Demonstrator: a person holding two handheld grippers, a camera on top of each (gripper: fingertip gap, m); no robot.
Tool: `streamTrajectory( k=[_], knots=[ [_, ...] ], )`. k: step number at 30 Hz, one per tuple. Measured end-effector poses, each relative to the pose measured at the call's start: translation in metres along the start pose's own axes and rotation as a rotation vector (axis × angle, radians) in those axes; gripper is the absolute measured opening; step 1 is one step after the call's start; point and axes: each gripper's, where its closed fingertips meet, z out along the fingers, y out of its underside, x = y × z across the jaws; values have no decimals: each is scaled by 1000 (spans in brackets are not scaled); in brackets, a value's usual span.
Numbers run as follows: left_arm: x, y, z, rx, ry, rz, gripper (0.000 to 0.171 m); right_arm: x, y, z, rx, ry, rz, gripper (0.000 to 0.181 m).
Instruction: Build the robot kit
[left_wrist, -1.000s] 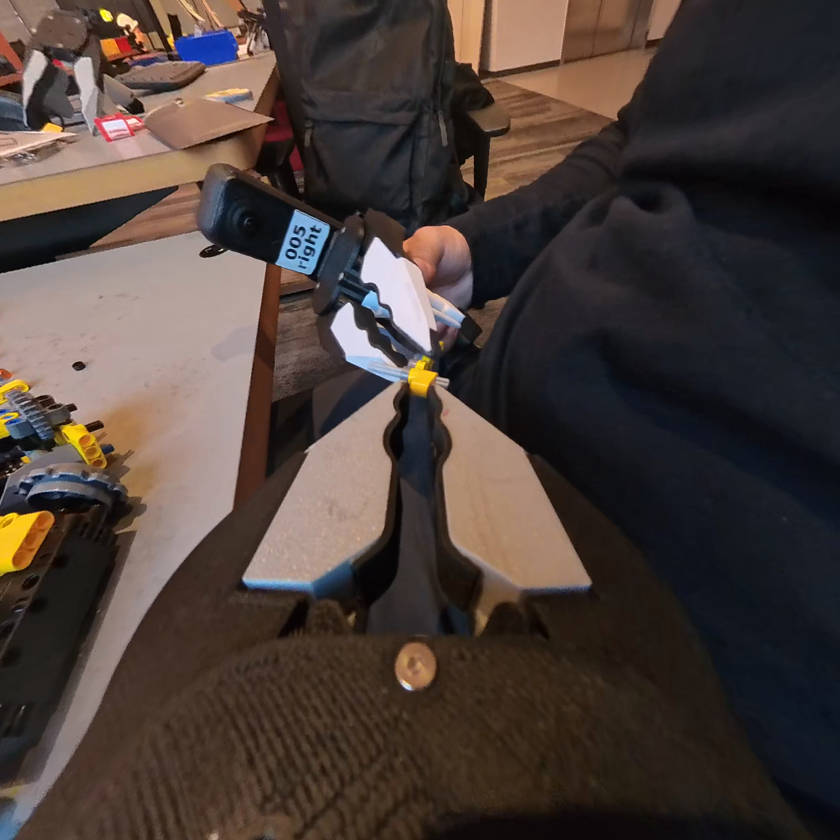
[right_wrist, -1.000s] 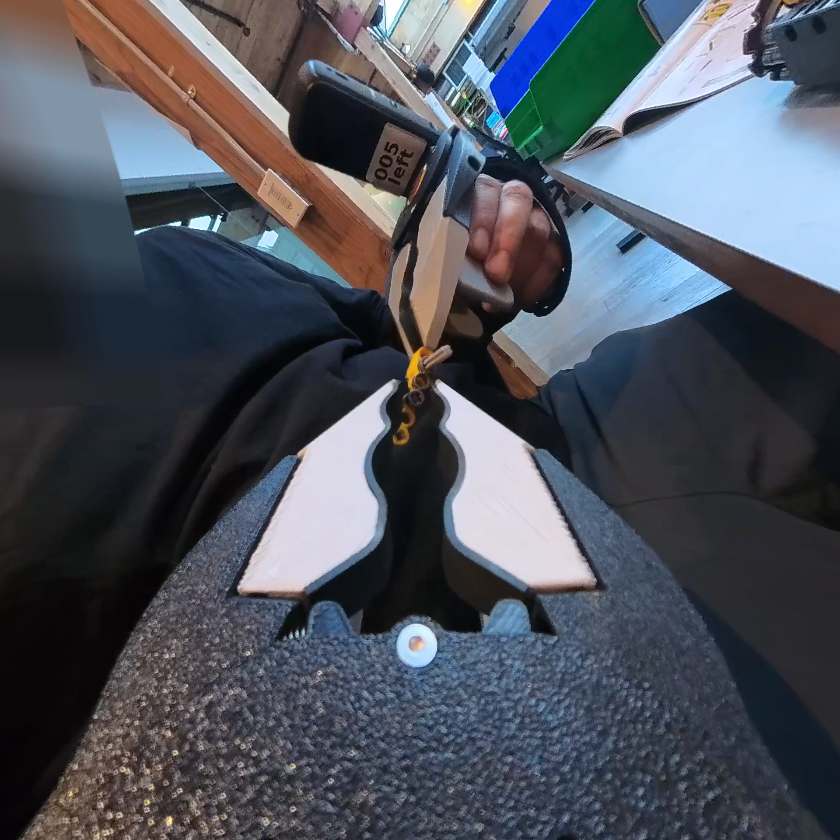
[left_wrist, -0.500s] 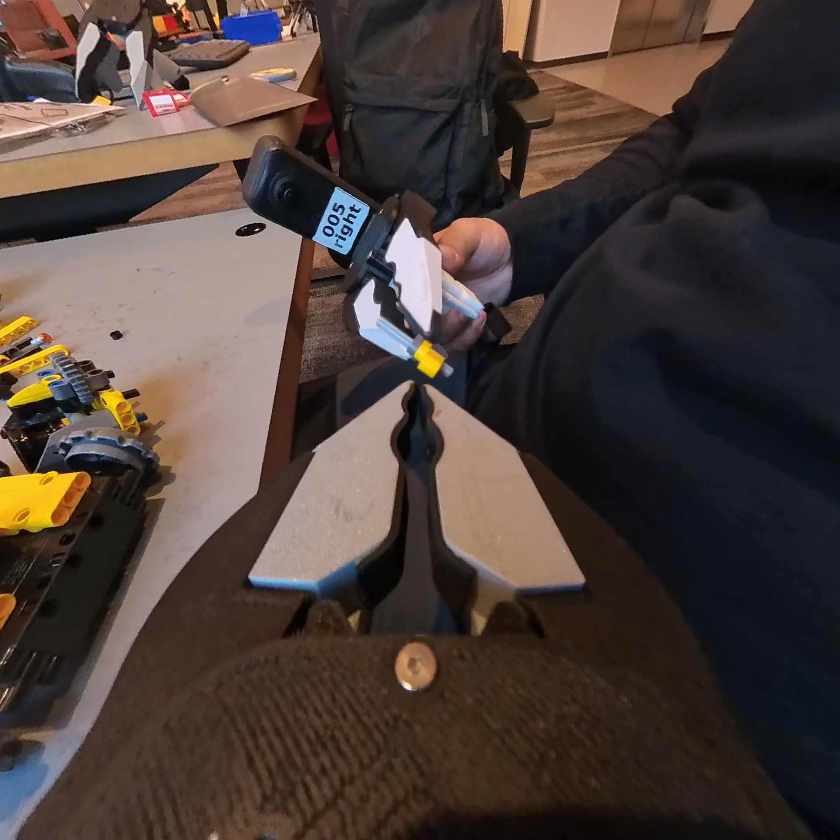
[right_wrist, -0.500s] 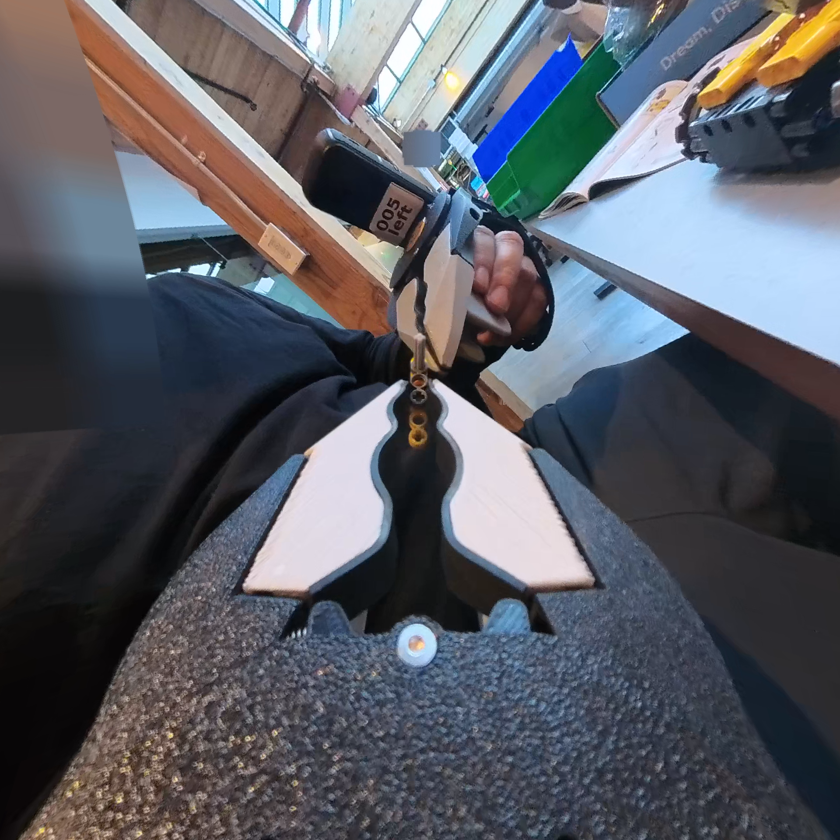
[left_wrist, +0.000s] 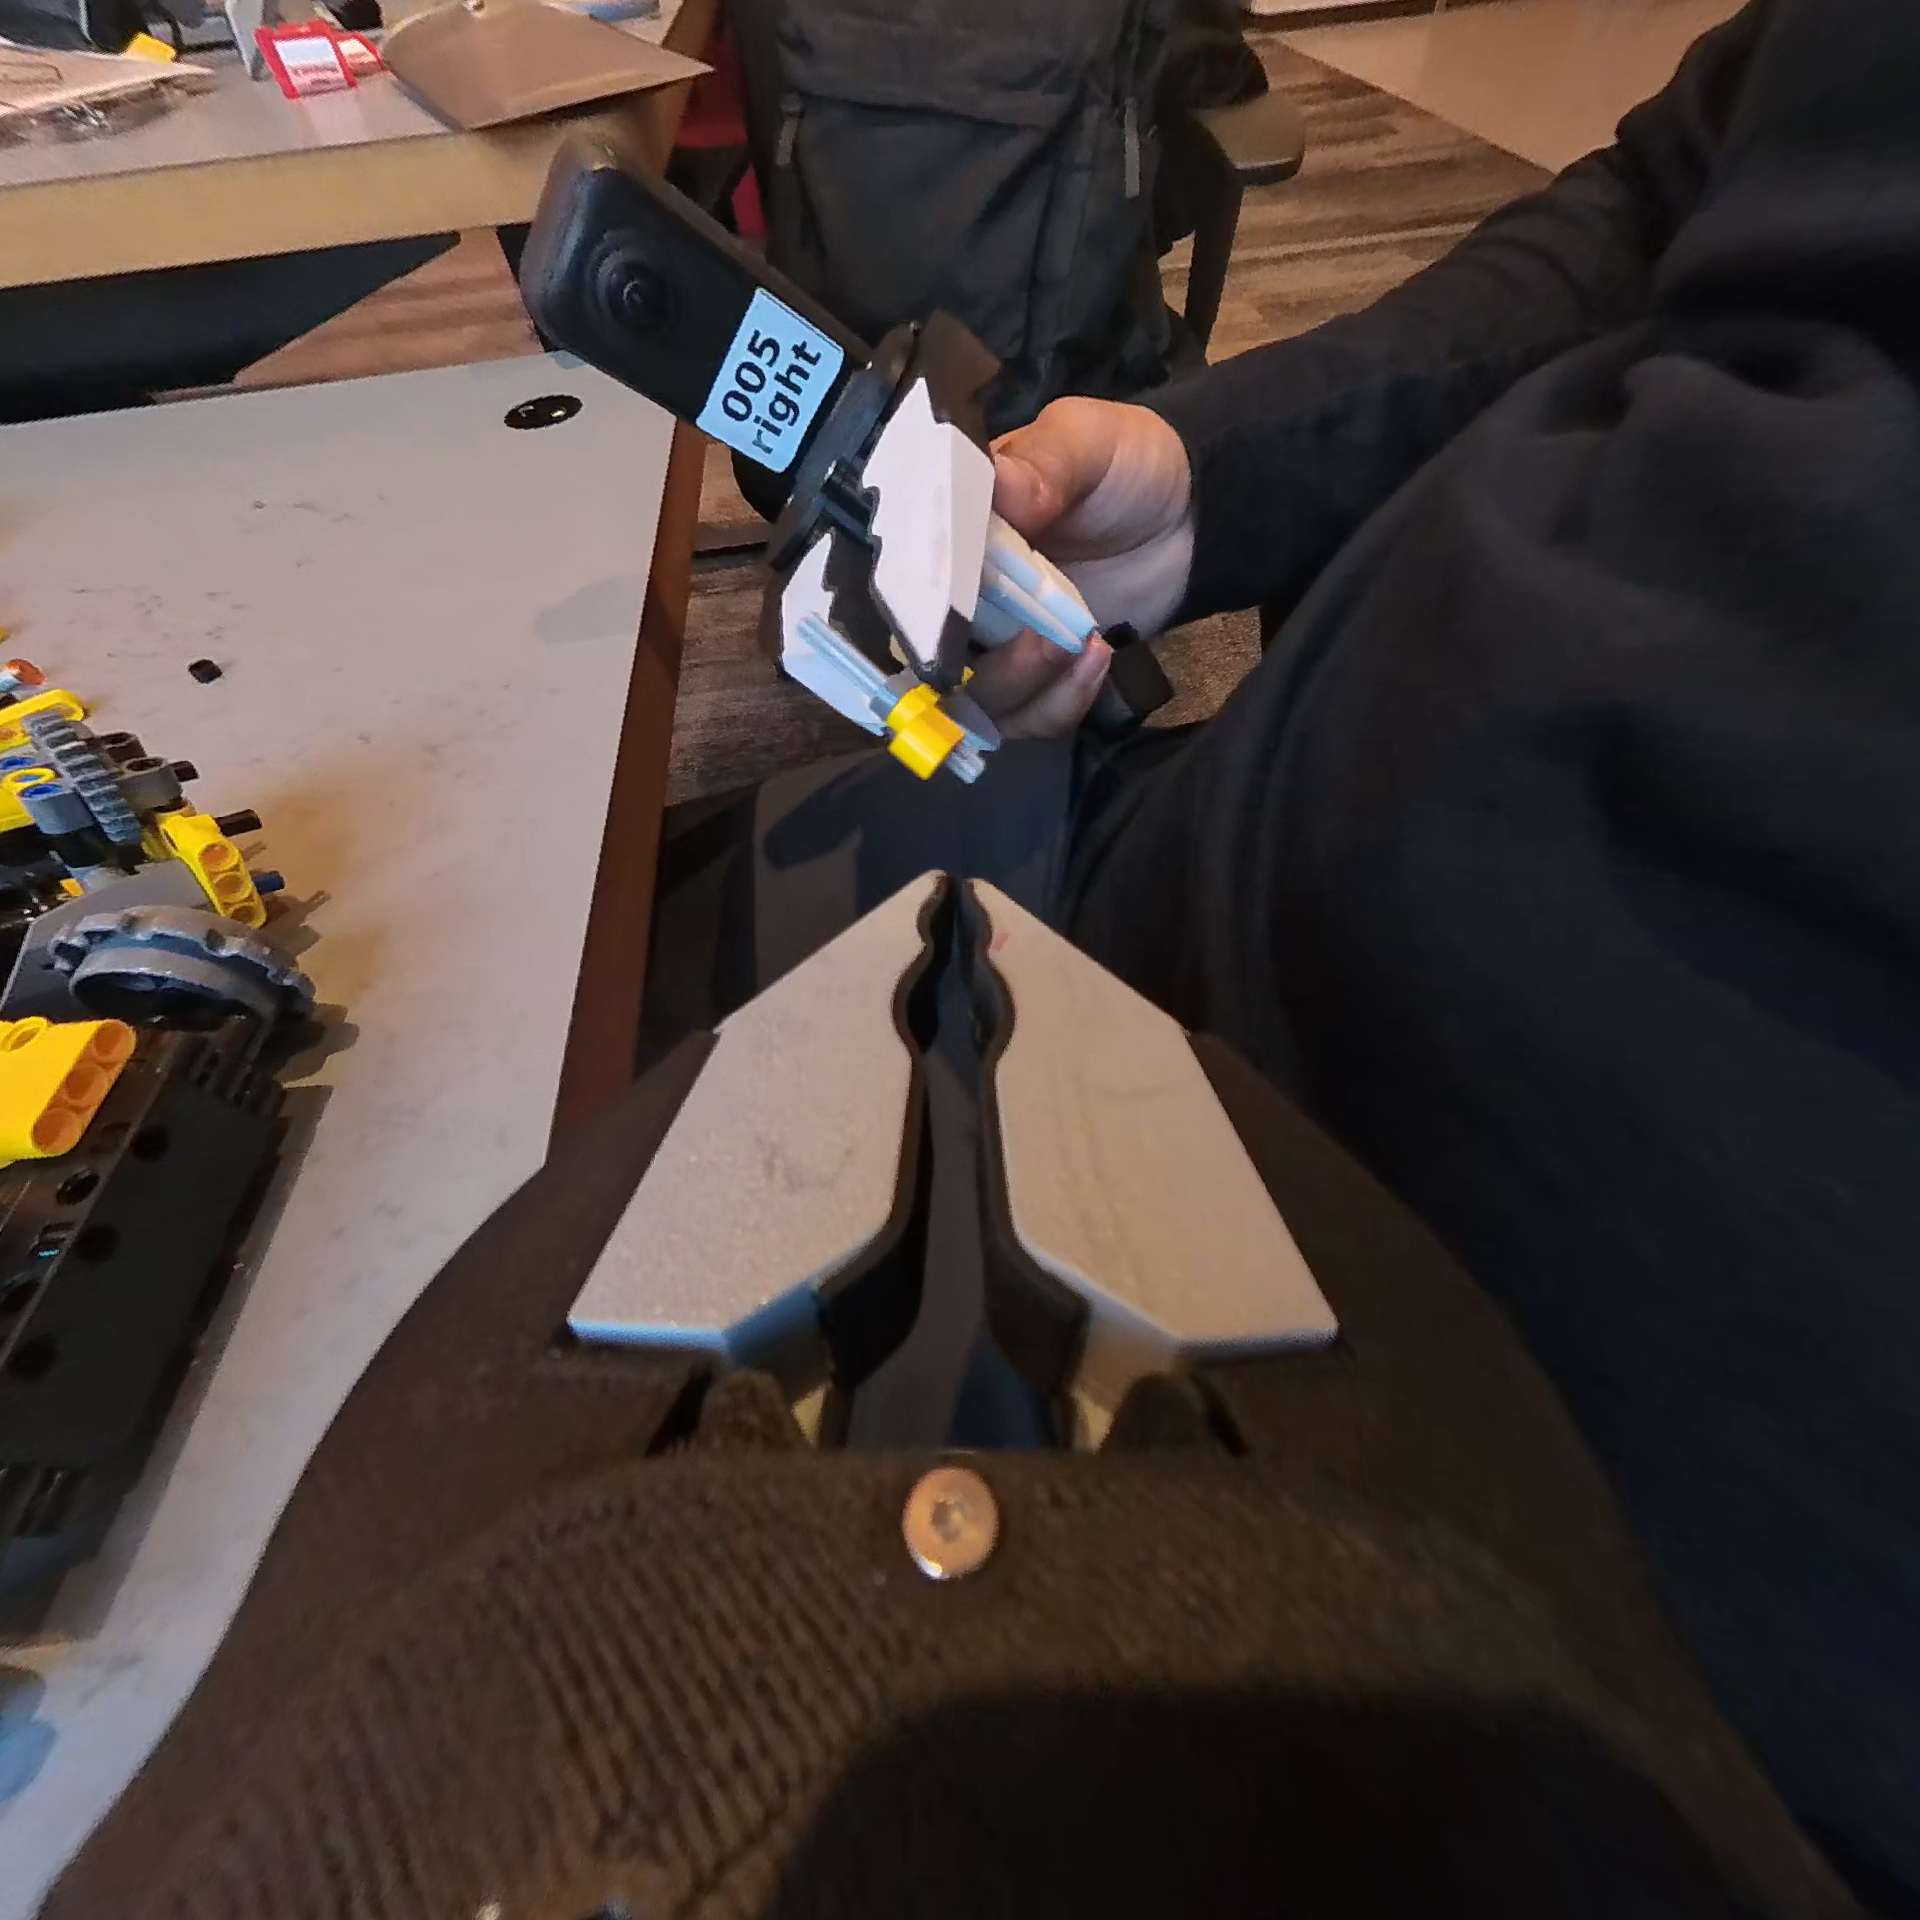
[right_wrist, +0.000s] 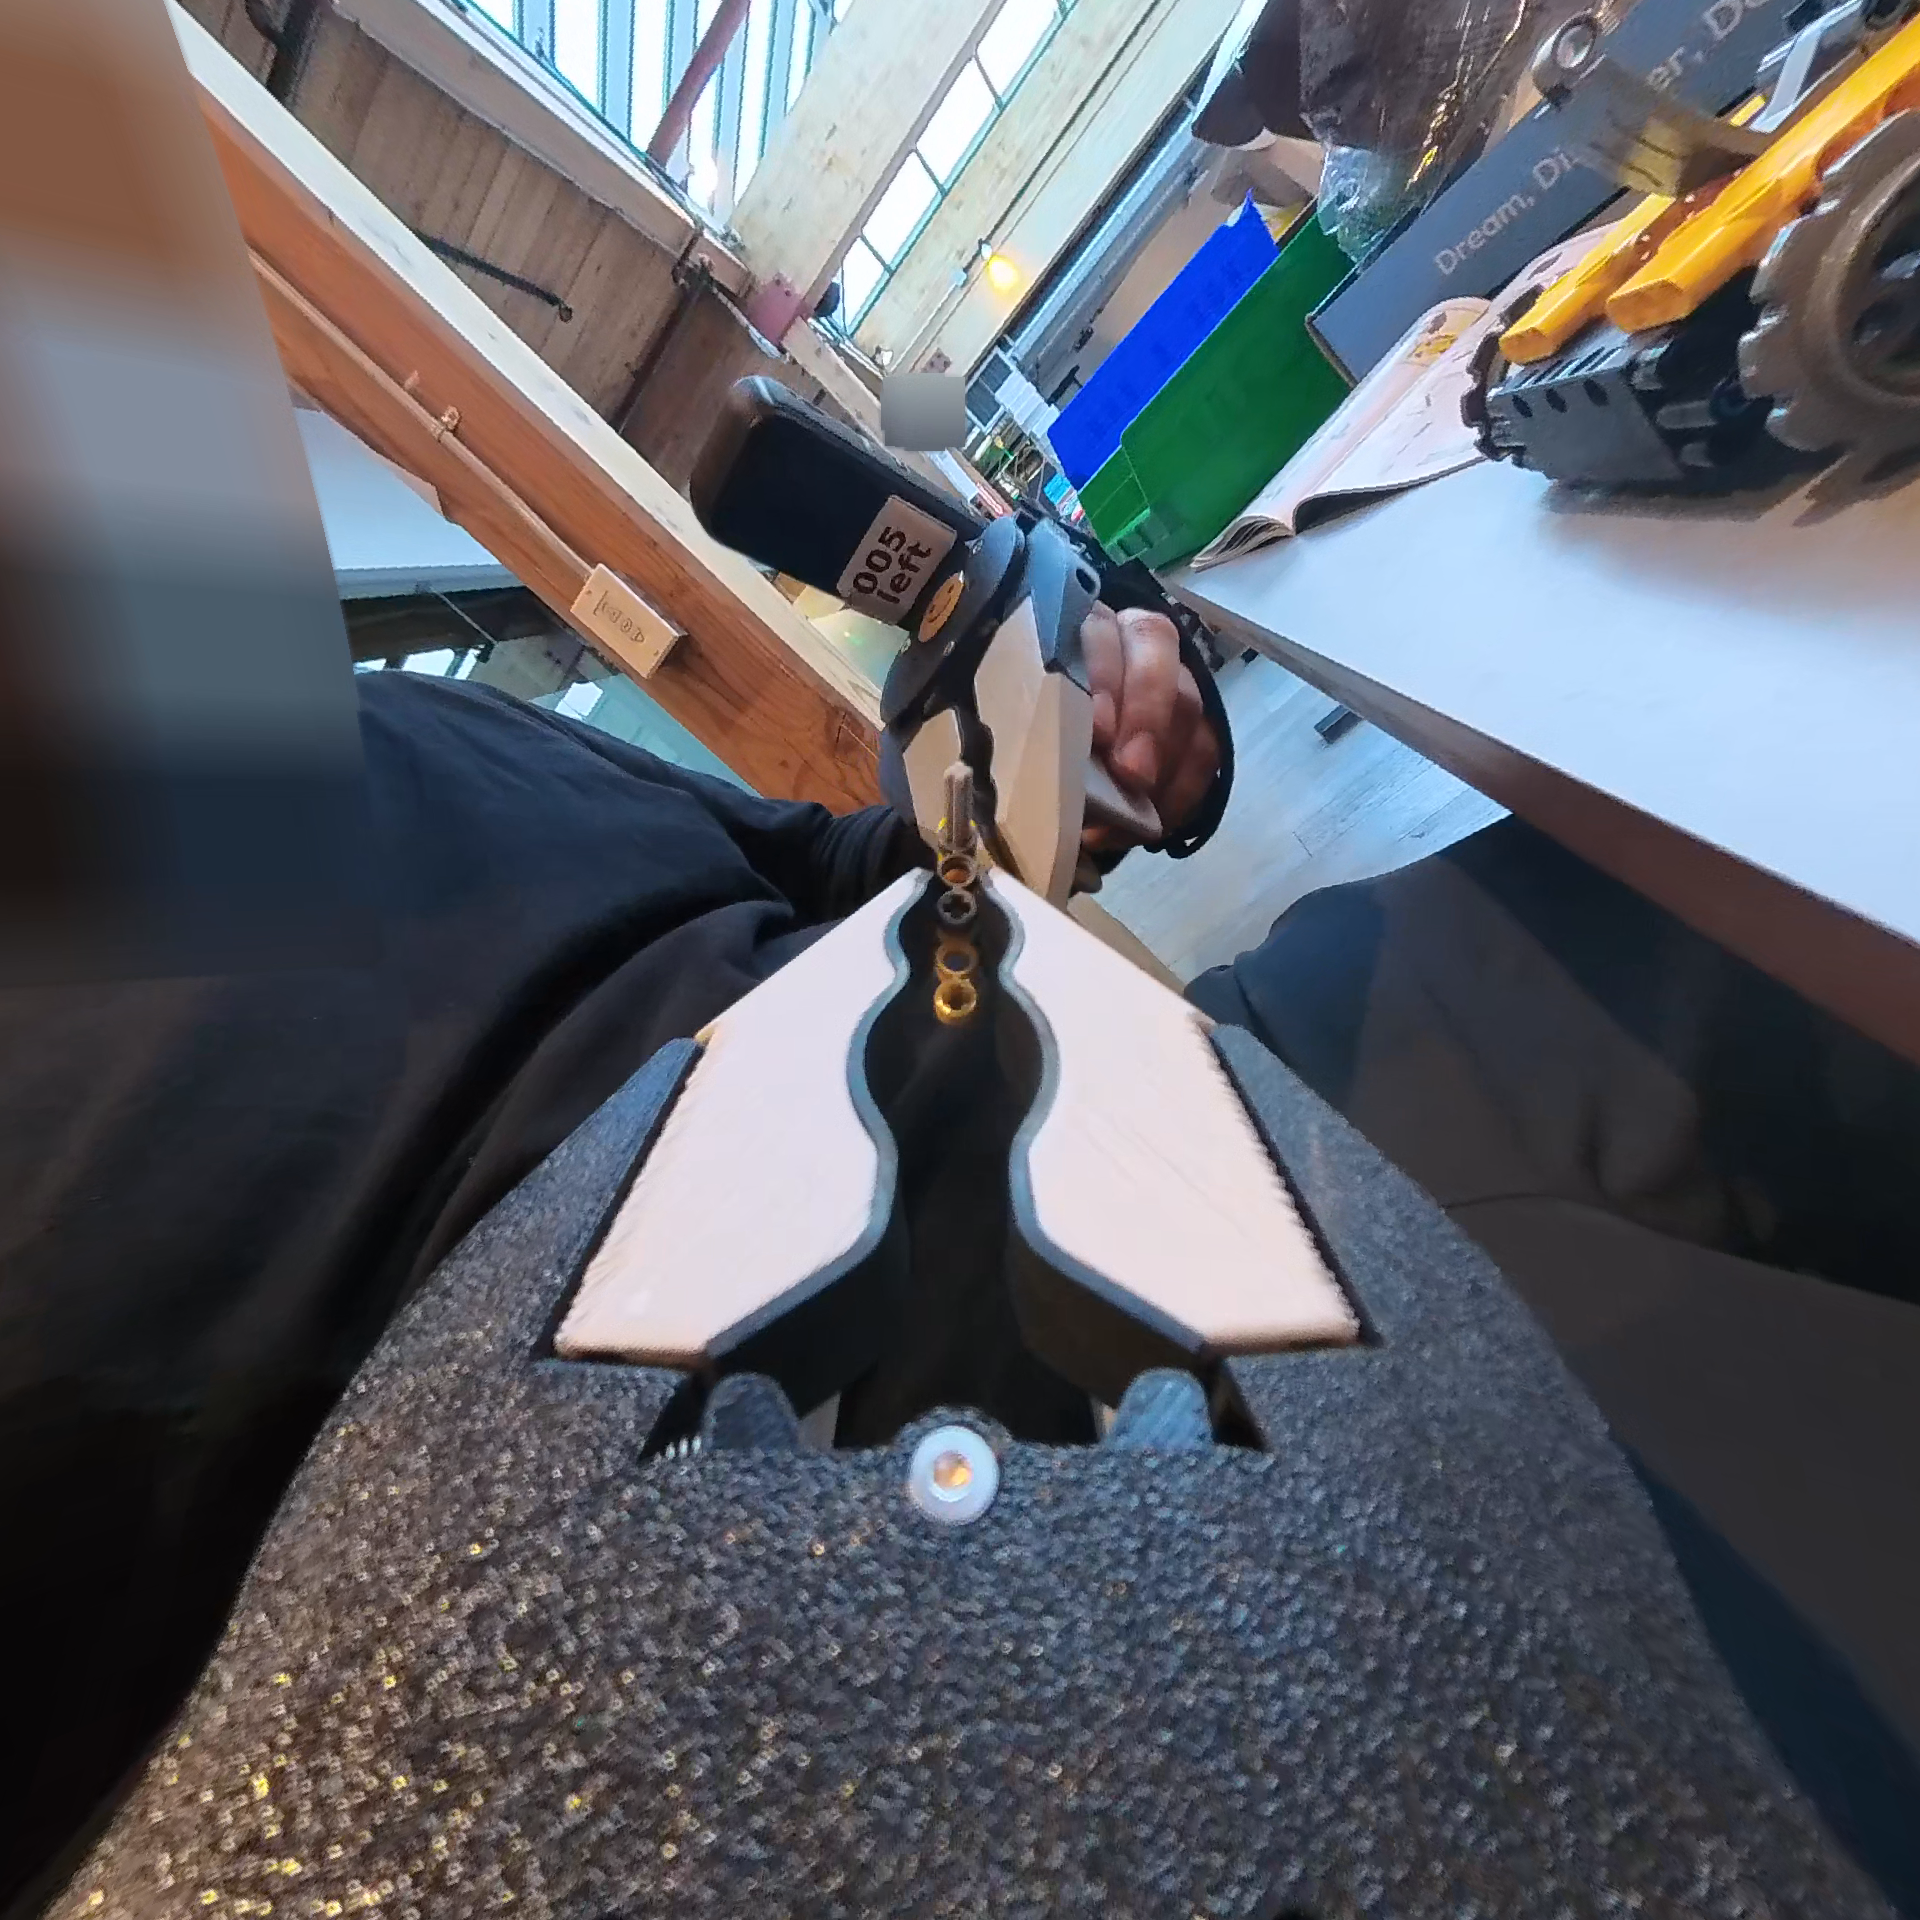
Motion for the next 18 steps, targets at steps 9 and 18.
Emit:
streamTrajectory(
  k=[9, 18],
  knots=[
    [0, 3, 2, -19, 4, -4, 0, 1, -2, -1, 9, 2, 0, 7],
    [1, 5, 3, -27, 8, -10, 0, 1, -4, -2, 20, 5, -6, 6]
  ],
)
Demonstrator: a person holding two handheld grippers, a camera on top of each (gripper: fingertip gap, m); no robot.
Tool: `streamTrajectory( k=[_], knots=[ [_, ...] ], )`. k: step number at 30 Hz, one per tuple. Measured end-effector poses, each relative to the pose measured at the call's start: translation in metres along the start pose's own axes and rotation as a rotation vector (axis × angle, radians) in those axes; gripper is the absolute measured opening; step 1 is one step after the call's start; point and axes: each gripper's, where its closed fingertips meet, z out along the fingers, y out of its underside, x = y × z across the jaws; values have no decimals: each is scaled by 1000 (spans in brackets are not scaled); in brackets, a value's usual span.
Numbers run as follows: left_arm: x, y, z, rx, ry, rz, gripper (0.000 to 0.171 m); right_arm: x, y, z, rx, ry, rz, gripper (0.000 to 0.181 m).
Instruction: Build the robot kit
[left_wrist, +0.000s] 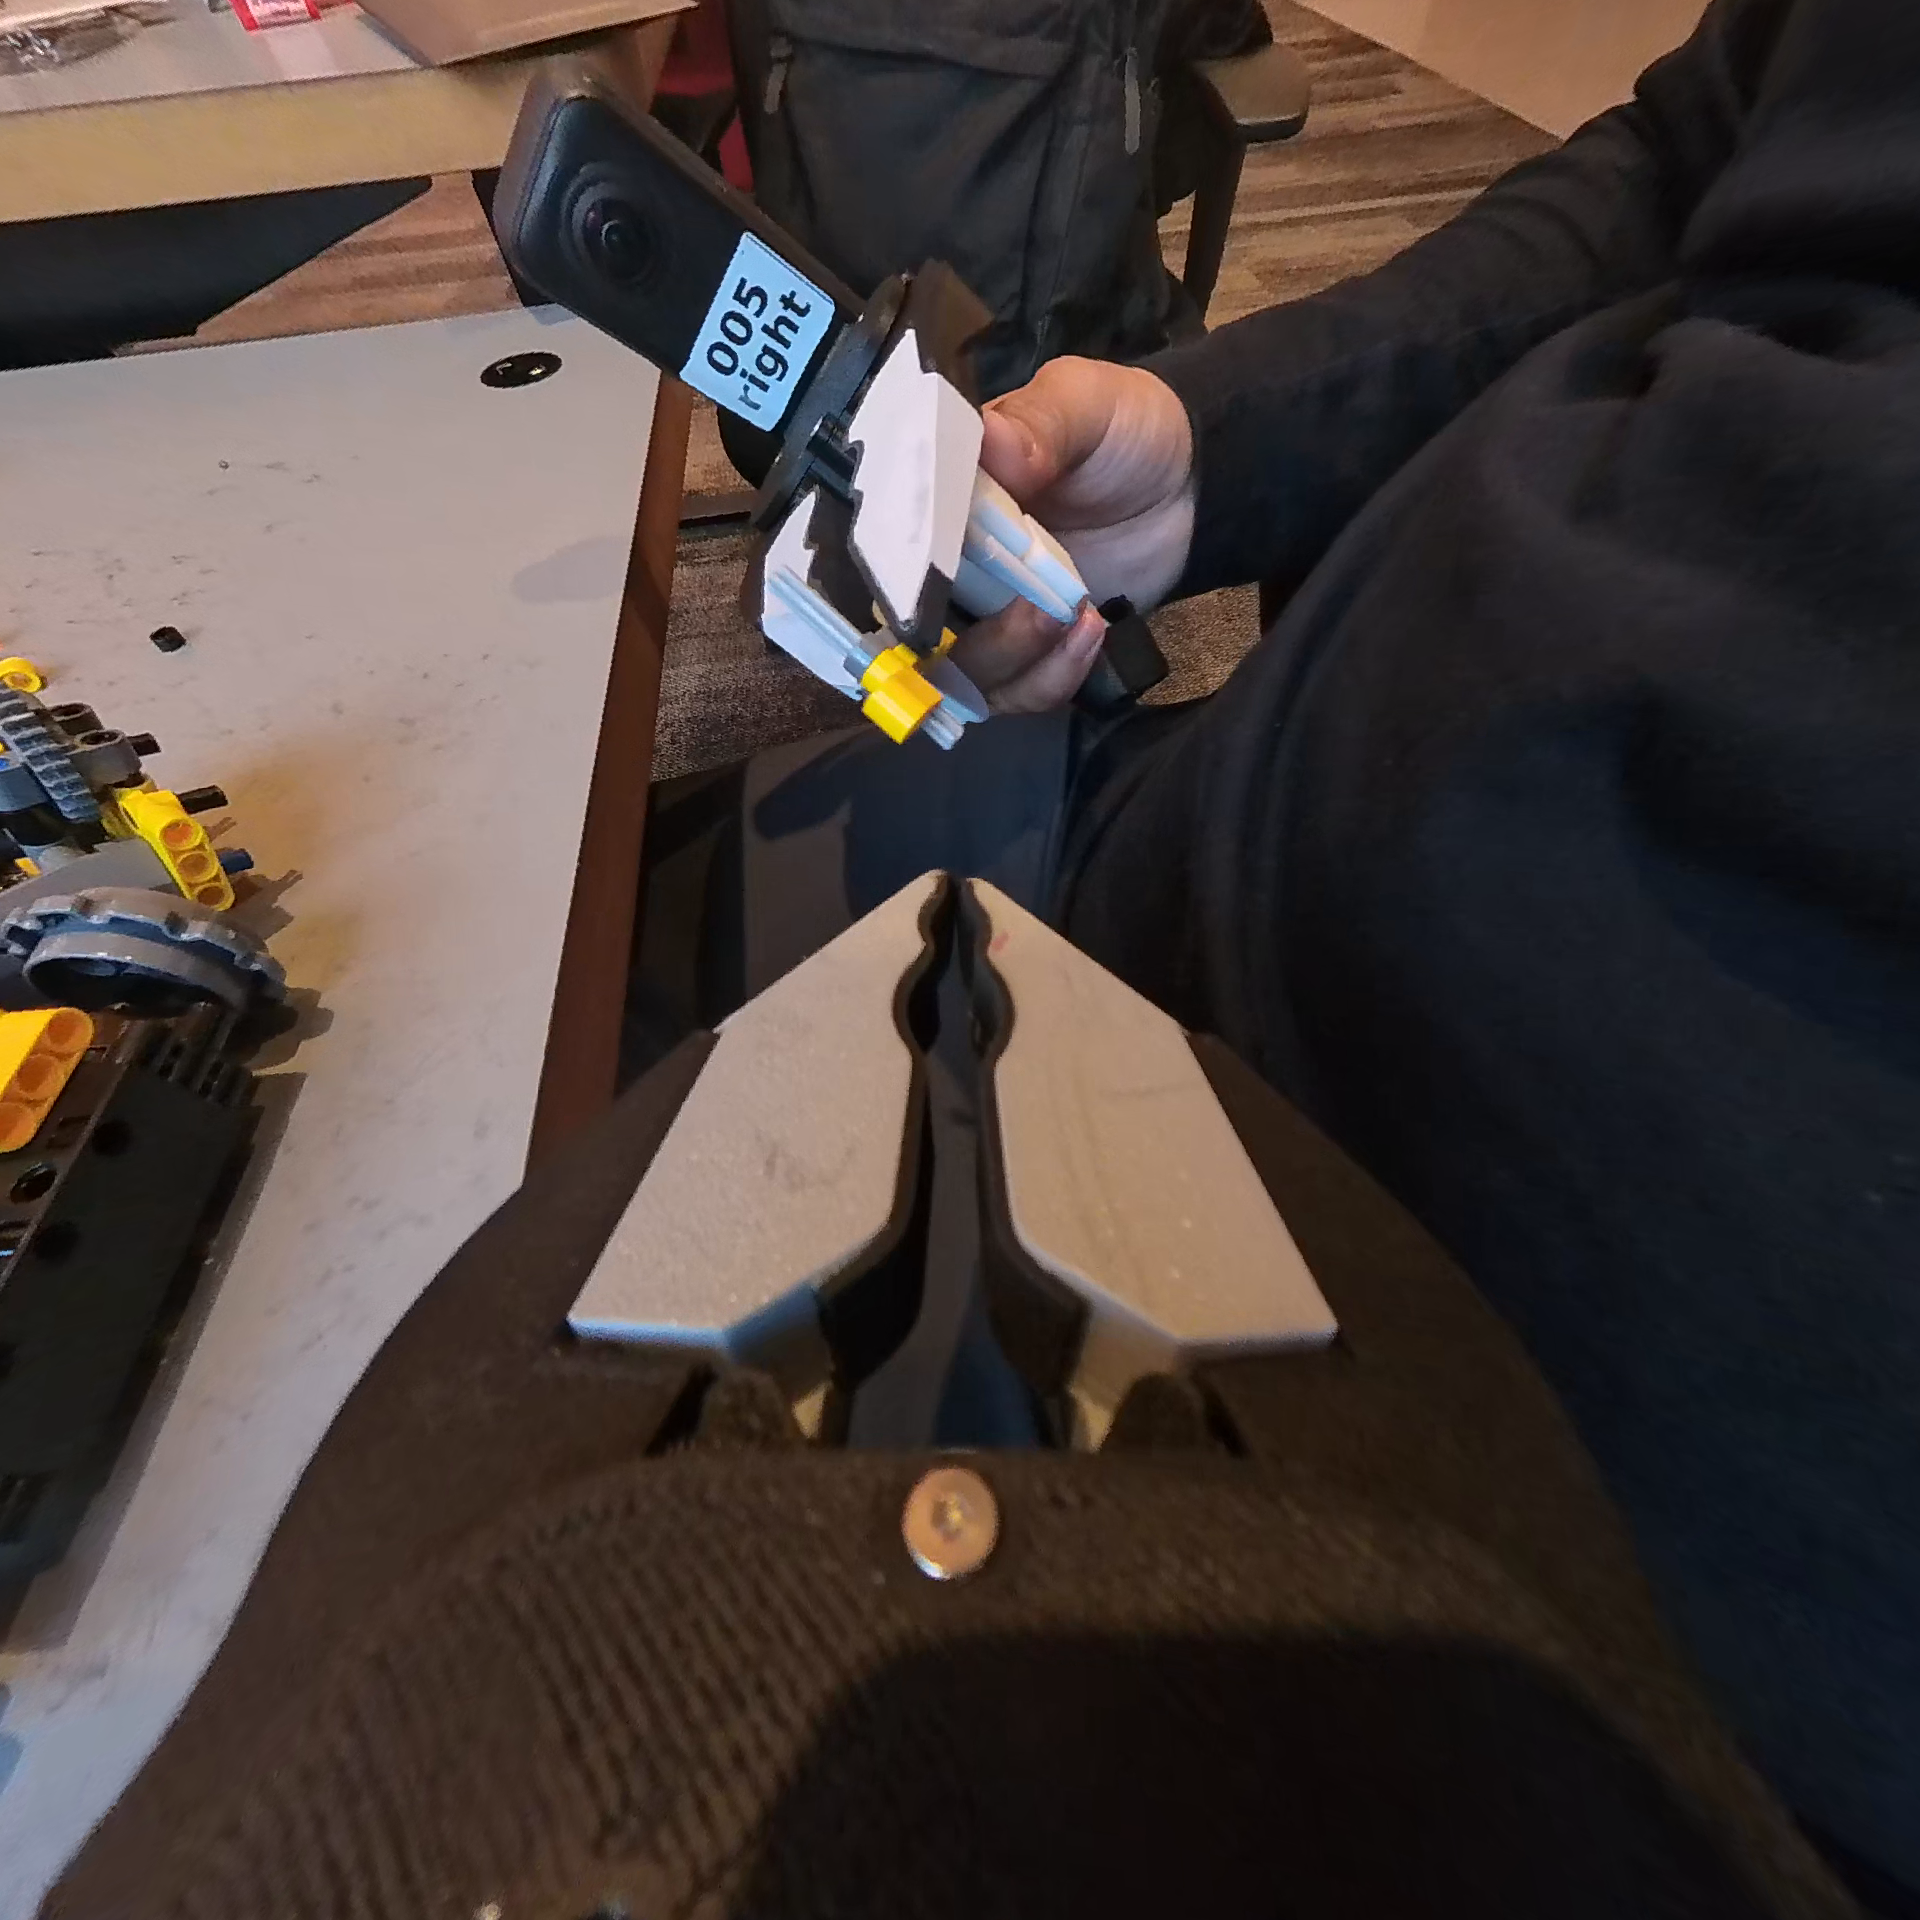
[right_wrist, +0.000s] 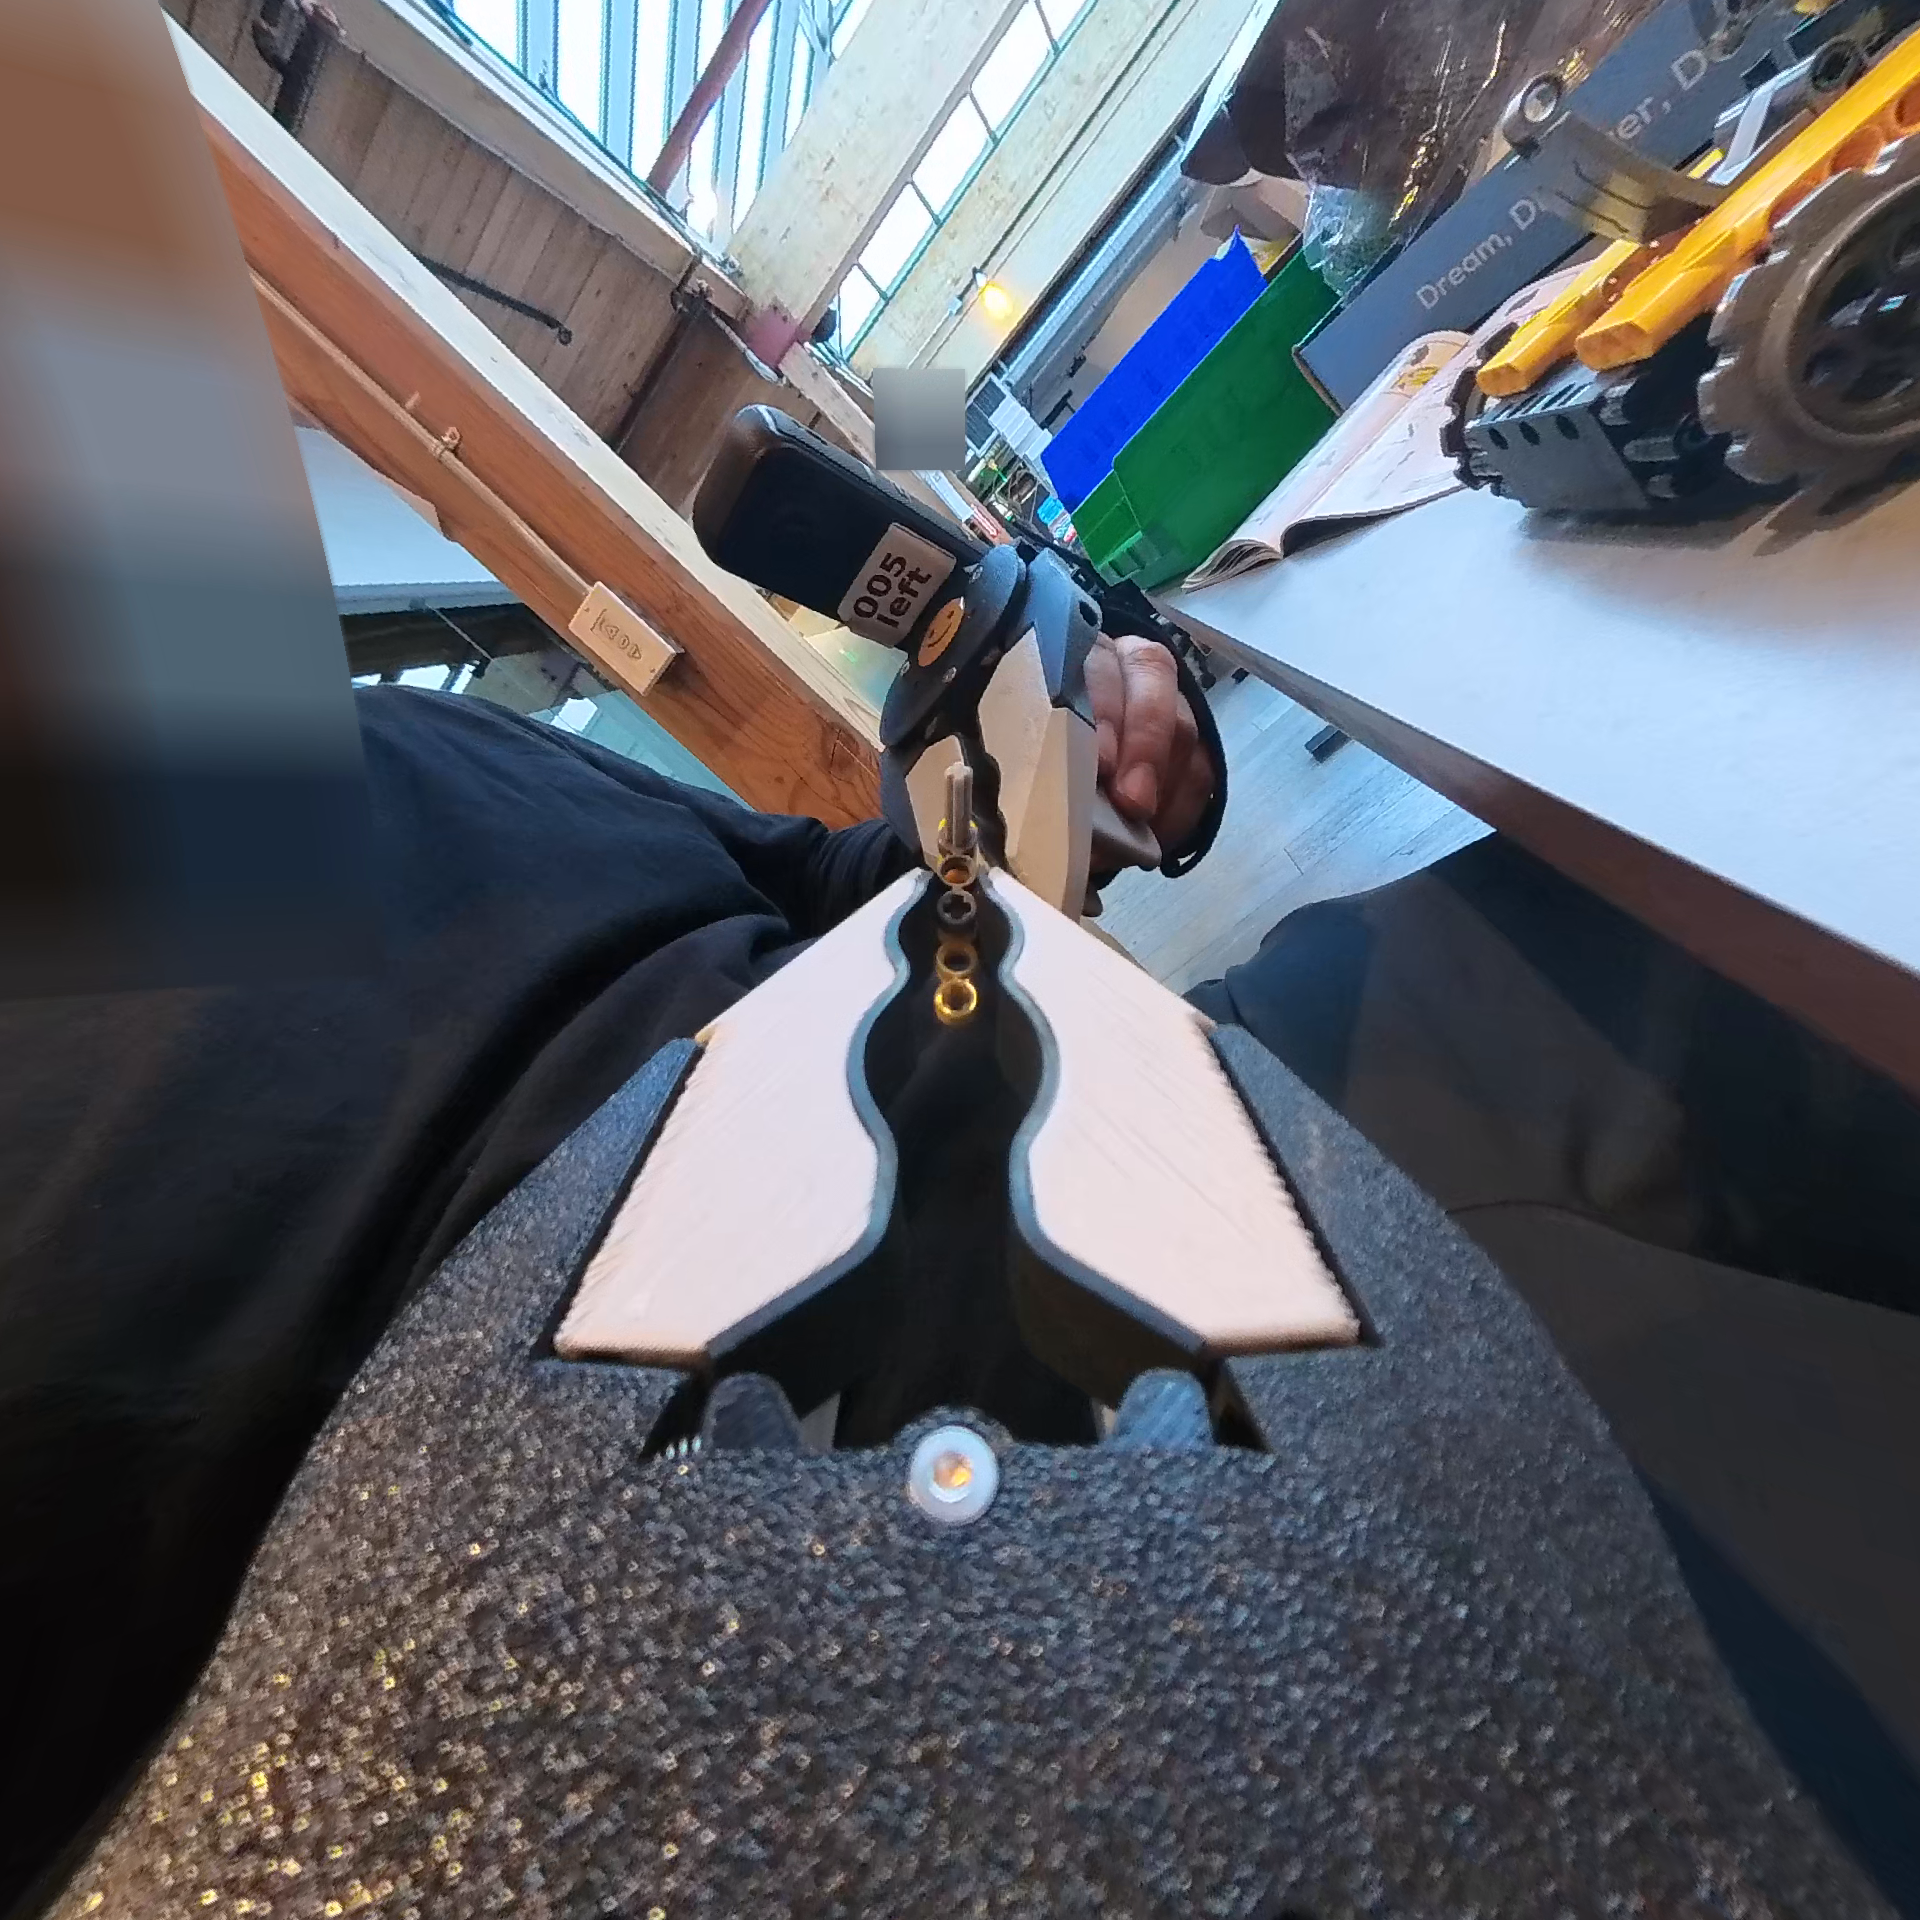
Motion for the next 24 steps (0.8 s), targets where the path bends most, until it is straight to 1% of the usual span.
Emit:
streamTrajectory(
  k=[12, 17, 24],
  knots=[
    [1, 3, 2, -17, 9, -11, 0, 1, -3, -2, 17, 10, -11, 7],
    [-1, 6, 4, -33, 3, -25, 0, 4, -5, -3, 26, 36, -34, 7],
    [-11, 2, 4, 5, -27, -103, 1, 8, -9, -4, 44, 80, -77, 7]
  ],
)
